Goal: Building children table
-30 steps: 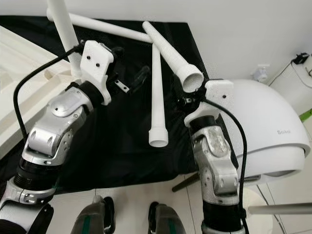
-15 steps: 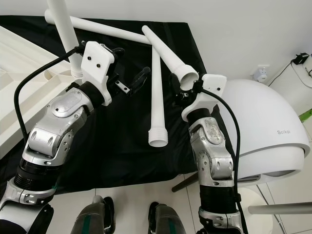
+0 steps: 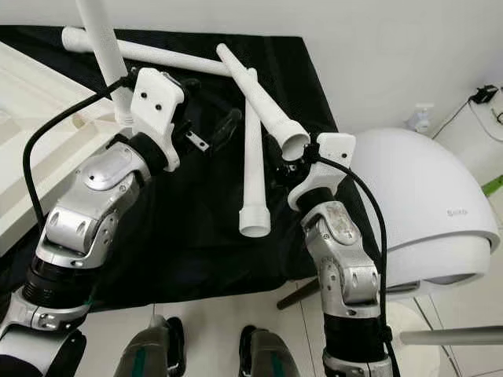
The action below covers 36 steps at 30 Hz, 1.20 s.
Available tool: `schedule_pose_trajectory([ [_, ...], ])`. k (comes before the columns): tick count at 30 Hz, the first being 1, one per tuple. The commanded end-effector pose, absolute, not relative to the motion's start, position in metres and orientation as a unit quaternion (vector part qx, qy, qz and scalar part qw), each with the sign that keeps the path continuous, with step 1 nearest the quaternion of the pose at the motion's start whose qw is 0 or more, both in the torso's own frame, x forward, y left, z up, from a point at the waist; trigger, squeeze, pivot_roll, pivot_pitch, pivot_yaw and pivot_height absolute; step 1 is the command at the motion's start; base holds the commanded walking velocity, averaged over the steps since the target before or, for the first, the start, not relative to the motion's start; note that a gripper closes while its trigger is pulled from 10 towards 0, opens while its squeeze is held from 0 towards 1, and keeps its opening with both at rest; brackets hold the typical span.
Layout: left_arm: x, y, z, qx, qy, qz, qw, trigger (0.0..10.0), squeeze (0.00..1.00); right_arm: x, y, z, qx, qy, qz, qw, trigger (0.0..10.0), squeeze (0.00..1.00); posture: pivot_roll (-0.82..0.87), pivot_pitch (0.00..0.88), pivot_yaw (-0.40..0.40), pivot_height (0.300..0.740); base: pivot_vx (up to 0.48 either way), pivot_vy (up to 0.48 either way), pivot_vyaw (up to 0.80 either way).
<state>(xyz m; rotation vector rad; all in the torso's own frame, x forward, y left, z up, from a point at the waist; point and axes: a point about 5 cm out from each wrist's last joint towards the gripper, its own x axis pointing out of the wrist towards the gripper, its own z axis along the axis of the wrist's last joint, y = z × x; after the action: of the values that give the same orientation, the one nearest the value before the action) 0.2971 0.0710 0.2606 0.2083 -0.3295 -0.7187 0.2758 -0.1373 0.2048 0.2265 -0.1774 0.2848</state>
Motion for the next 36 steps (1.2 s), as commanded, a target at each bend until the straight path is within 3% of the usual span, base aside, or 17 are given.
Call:
schedule_pose_trajectory([
  [1, 0.294, 0.07, 0.26, 0.096, -0.161, -0.35, 0.918, 10.0, 0.0, 0.272, -0.14, 0.199, 0.111, -0.062, 0.14, 0.982, 10.0, 0.0, -0.03, 0.172, -0.053, 0.74, 0.0, 0.0, 0.0],
  [28, 0.294, 0.064, 0.26, 0.089, -0.161, -0.358, 0.915, 10.0, 0.0, 0.256, -0.163, 0.267, 0.076, -0.105, 0.21, 0.969, 10.0, 0.0, -0.04, 0.177, -0.034, 0.74, 0.0, 0.0, 0.0],
  [36, 0.295, 0.064, 0.26, 0.089, -0.16, -0.36, 0.915, 10.0, 0.0, 0.265, -0.171, 0.269, 0.081, -0.085, 0.186, 0.975, 10.0, 0.0, -0.05, 0.182, -0.03, 0.74, 0.0, 0.0, 0.0],
])
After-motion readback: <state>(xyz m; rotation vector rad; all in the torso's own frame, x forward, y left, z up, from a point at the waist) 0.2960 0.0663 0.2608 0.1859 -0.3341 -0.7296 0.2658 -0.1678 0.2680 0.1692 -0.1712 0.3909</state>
